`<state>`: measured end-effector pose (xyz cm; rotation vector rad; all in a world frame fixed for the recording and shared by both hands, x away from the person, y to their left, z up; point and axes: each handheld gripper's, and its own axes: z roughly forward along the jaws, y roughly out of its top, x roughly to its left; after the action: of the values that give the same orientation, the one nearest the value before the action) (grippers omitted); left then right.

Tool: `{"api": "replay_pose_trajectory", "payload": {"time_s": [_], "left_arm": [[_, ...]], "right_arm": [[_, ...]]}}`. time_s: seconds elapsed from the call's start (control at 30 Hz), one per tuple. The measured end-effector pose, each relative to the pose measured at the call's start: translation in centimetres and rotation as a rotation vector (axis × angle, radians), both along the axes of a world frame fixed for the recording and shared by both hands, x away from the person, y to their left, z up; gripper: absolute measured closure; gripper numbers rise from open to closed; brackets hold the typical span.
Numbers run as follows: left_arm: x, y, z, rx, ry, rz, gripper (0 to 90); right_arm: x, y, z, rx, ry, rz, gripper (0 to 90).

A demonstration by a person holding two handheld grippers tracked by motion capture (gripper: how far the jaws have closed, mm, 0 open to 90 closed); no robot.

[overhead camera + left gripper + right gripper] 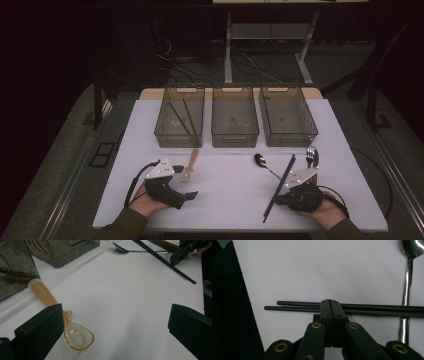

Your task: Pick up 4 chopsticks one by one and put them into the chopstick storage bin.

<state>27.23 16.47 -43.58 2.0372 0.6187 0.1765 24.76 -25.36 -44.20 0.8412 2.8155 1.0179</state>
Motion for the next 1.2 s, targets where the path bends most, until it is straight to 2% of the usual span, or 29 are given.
{"api": "replay_pose_trajectory", "payload": {"time_s": [1.2], "left_arm": [[0.0, -0.1, 0.0, -0.001, 0.002, 0.002, 0.0]], "right_arm": [[1.3, 2.1, -0.1, 0.005, -0.037, 0.011, 89.5]]}}
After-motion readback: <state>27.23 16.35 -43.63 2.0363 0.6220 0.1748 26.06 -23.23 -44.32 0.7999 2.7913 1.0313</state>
